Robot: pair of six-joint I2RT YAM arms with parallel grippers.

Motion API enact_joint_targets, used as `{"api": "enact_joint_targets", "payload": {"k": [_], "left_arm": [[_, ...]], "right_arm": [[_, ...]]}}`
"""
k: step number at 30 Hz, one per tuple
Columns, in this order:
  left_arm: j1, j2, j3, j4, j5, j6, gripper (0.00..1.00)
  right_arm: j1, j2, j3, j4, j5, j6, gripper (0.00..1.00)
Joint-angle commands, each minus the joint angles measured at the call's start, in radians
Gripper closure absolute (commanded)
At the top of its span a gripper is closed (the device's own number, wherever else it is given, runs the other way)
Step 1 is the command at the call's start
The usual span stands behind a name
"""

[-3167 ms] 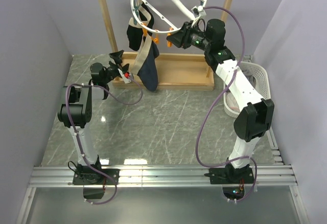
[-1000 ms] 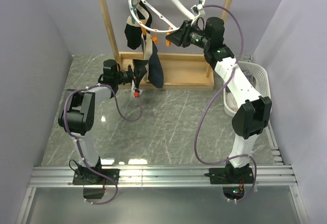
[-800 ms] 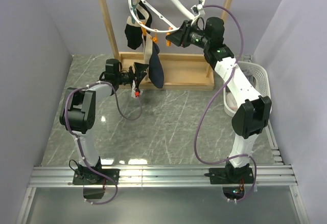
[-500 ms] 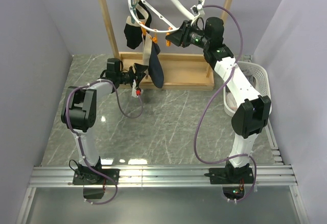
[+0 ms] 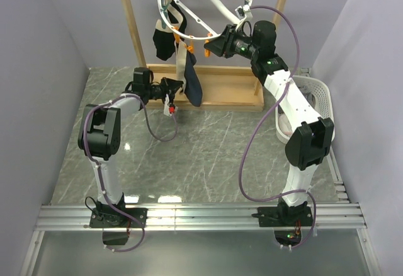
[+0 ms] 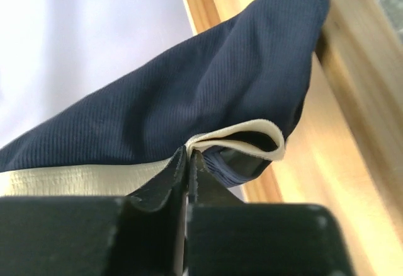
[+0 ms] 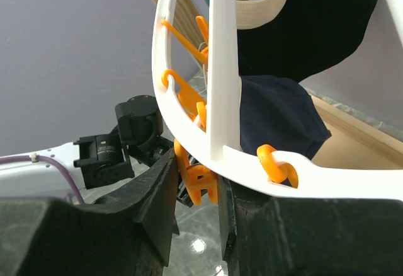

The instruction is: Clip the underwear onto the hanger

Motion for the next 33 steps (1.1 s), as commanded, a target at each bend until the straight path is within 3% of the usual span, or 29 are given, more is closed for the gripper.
{"api": "enact_joint_targets", "payload": {"k": [1, 6, 10, 12, 17, 23, 24, 27, 33], "left_arm": [[-0.009, 0.004, 0.046, -0.110, 0.036, 0.323, 1.00], [-0.015, -0.076, 0.069, -0.240, 0.100, 0.205, 1.00], [-0.029, -0.157, 0.084, -0.280, 0.114, -0.086, 1.00], [-0.037, -0.185, 0.146, -0.393, 0.110, -0.151, 1.00], [-0.061, -0.226, 0.227, -0.473, 0.081, -0.386, 1.00], [-0.121, -0.223, 0.377, -0.559, -0.059, -0.726, 1.00], [-0.130, -0.225, 0.388, -0.549, -0.092, -0.840, 1.00], [-0.175, -0.228, 0.431, -0.569, -0.233, -0.970, 1.00], [-0.218, -0.211, 0.495, -0.559, -0.386, -1.215, 1.00]], "right_arm": [[-0.008, 0.016, 0.062, 0.045, 0.001, 0.015, 1.00], [-0.008, 0.019, 0.066, 0.039, 0.005, 0.012, 1.00], [-0.011, 0.019, 0.068, 0.039, 0.008, 0.013, 1.00], [-0.010, 0.021, 0.068, 0.039, 0.008, 0.015, 1.00], [-0.010, 0.021, 0.071, 0.039, 0.014, 0.015, 1.00], [-0.010, 0.015, 0.065, 0.045, 0.033, 0.022, 1.00], [-0.008, 0.012, 0.063, 0.048, 0.036, 0.025, 1.00], [-0.011, 0.007, 0.051, 0.059, 0.045, 0.036, 1.00], [-0.010, -0.002, 0.039, 0.060, 0.071, 0.050, 1.00]]}}
